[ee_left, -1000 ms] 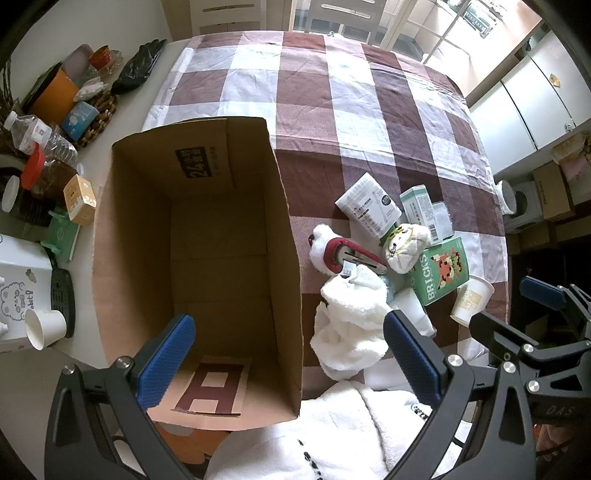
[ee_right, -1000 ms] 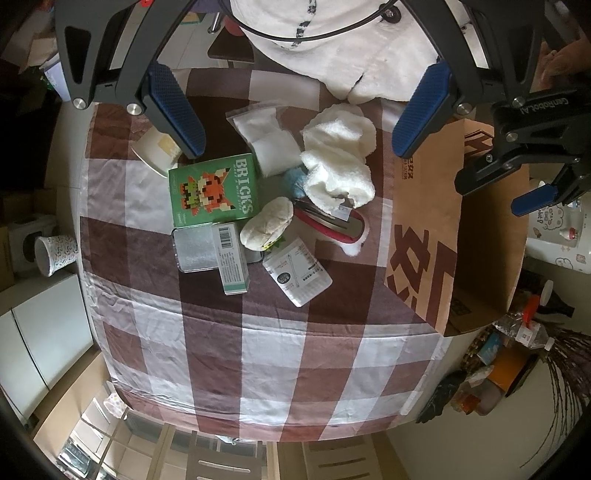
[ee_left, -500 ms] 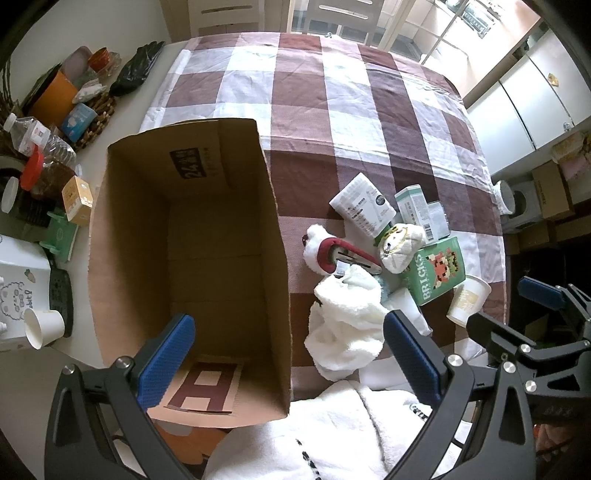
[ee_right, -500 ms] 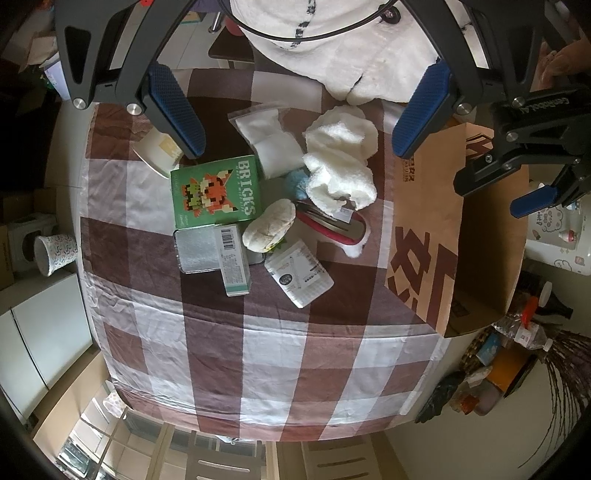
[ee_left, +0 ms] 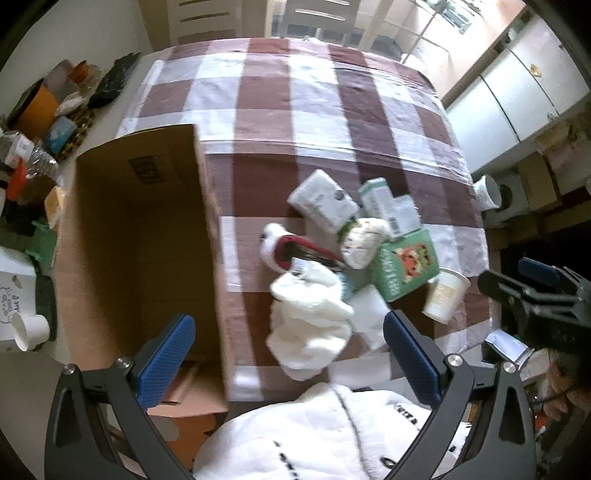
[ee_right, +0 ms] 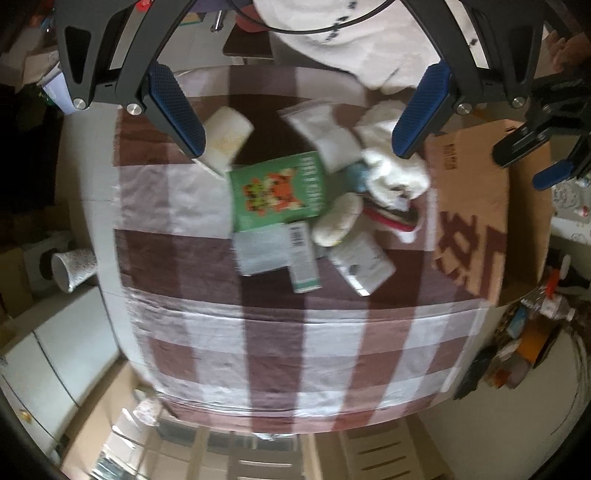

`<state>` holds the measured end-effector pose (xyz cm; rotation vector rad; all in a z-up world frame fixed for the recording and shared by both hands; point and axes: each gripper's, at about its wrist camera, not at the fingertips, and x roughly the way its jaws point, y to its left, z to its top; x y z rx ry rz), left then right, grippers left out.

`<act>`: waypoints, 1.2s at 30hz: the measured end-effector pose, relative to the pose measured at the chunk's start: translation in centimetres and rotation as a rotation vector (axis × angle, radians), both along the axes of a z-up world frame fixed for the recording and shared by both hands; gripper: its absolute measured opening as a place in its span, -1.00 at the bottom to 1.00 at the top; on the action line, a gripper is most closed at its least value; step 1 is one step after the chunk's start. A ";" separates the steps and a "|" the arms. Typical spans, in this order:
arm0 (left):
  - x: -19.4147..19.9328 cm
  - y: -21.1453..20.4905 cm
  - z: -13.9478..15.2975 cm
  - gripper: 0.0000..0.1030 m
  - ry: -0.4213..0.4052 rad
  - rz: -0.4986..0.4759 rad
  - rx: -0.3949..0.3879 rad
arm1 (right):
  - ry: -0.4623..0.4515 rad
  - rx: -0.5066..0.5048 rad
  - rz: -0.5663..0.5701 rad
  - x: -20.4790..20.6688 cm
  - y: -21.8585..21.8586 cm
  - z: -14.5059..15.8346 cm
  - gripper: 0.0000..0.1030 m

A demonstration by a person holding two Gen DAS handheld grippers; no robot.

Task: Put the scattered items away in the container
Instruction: 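Move both tools toward the white towel and the white paper cup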

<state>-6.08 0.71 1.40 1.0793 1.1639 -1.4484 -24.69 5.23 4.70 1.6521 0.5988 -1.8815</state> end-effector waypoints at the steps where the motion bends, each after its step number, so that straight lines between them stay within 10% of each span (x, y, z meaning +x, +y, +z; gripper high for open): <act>1: -0.6 0.2 0.1 1.00 0.004 -0.007 -0.007 | 0.004 0.001 -0.012 -0.5 0.6 -0.1 1.00; 15: -6.9 3.4 -4.6 0.98 0.060 -0.056 0.005 | -0.030 0.010 -0.035 -3.5 6.4 -3.8 1.00; 36: -5.2 3.6 -15.4 0.97 -0.084 0.045 -0.026 | -0.117 0.097 -0.206 -5.3 10.3 -13.8 1.00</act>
